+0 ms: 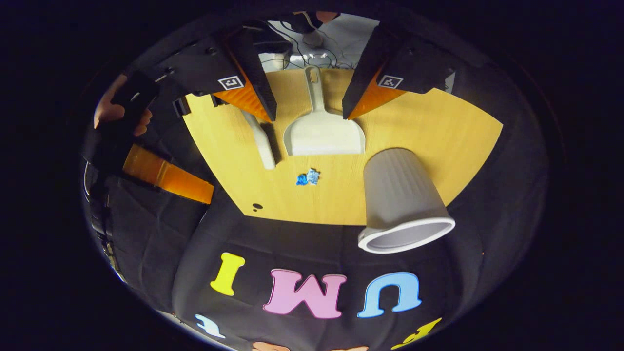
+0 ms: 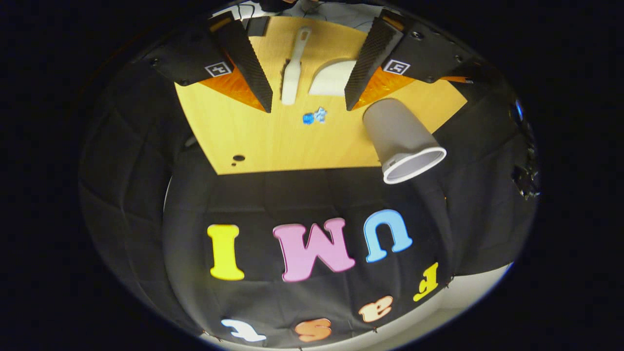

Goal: Pick up the small broom and dustpan from the desktop, sweep the trash into the dustpan with the broom, and then empty the trash into the garbage bin.

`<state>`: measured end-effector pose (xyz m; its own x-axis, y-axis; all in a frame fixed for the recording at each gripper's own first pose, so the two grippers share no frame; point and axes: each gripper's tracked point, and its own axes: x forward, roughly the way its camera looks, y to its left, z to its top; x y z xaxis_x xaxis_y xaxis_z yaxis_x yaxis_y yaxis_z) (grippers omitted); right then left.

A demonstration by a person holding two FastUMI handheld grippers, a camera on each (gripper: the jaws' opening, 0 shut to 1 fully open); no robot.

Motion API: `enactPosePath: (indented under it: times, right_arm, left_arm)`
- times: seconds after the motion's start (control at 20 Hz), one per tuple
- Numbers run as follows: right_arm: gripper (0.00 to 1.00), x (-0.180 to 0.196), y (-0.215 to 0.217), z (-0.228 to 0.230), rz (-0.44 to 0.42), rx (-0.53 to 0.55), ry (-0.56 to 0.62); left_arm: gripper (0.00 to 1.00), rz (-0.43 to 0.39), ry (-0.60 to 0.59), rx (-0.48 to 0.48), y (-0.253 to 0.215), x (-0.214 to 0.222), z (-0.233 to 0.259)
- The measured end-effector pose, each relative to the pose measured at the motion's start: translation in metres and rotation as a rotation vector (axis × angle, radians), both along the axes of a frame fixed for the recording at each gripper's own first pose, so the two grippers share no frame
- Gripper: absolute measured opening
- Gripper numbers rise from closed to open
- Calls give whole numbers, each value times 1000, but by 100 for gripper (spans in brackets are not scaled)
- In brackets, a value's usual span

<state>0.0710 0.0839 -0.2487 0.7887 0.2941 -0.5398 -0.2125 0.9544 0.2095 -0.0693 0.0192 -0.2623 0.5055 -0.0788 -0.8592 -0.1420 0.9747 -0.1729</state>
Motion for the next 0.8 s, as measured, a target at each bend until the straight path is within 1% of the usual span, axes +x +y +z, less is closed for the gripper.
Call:
enactPosePath:
  times: [0.15, 0.25, 0.35, 0.4, 0.55, 0.65, 0.8]
  right_arm:
    - [96, 11, -10, -45, 42, 28, 140]
    - [96, 23, -20, -72, 45, 57, 244]
    - [96, 33, -28, -93, 45, 79, 315]
    - [96, 40, -33, -107, 47, 76, 348]
    - [96, 41, -37, -133, 73, 75, 456]
    - [96, 42, -32, -137, 82, 96, 485]
    - [96, 36, -27, -145, 102, 88, 520]
  left_arm:
    - [82, 33, 178, -39, -9, 10, -35]
    - [83, 60, 278, -64, -18, 13, -52]
    - [83, 81, 369, -77, -26, 16, -70]
    - [83, 83, 407, -71, -23, 18, -76]
    - [82, 60, 480, 3, -11, 34, -97]
    - [83, 54, 533, 46, 0, 38, -111]
    - [83, 39, 574, 31, 2, 50, -128]
